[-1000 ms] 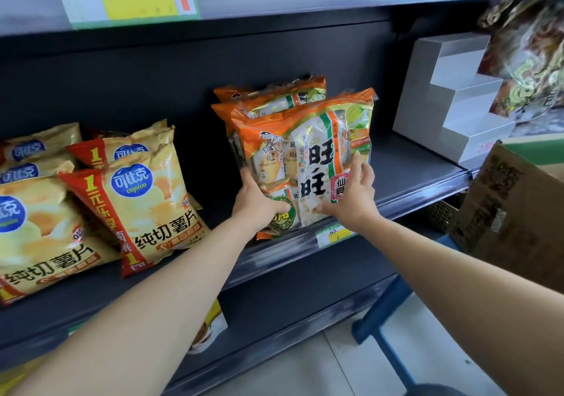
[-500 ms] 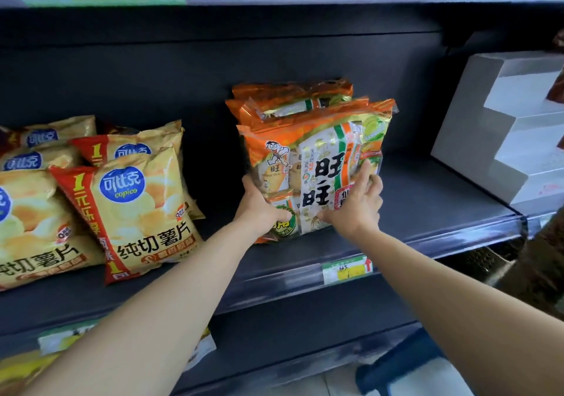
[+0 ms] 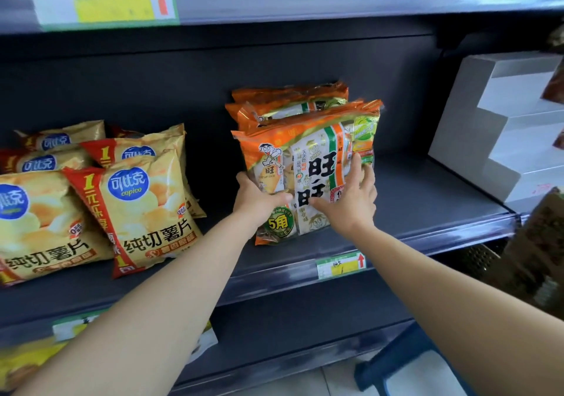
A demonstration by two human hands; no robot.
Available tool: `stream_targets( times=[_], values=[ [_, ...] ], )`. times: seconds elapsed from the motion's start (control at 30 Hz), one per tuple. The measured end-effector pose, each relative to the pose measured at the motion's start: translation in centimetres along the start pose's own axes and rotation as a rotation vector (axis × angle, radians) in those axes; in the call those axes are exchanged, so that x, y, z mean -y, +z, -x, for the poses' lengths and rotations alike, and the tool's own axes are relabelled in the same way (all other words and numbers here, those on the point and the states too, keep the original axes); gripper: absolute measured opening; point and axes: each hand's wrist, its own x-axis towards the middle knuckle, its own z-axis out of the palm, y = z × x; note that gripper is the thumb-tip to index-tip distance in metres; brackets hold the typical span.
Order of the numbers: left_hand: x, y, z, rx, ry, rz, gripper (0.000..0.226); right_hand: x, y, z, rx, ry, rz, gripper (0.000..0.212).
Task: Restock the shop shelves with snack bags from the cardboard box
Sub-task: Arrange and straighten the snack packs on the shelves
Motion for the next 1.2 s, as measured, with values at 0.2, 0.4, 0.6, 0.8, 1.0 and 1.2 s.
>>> stream_targets(
  times=[0.2,0.4,0.6,0.8,1.0,1.2],
  values=[
    [0.3,-1.9,1.3,0.011,0.010,-0.071,0.089,1.1,0.5,3.1,-0.087,-0.234,-0.001,0.075],
    [1.2,-5.6,3.2,-0.120,0.112,-0.226,0.077,5.5,3.3,6.3,-0.015,-0.498,-0.042,0.051],
    [3.8,-12.3,5.2,-0.314,0.309,-0.392,0.050,10.2,6.9,8.4,0.169,-0.532,-0.078,0.061],
    [7.4,-18.8,6.0,-0.621,0.335,-0.423,0.048,12.9,11.3,10.6,0.469,-0.379,-0.071,0.108],
    [11.8,-24.4,4.6,-0.849,-0.059,-0.354,0.096,14.7,14.4,11.8,0.478,-0.253,-0.148,0.125],
    [13.8,-27.3,3.0,-0.610,-0.163,-0.186,0.133,15.7,16.0,12.2,0.382,-0.169,-0.137,0.123]
  ],
)
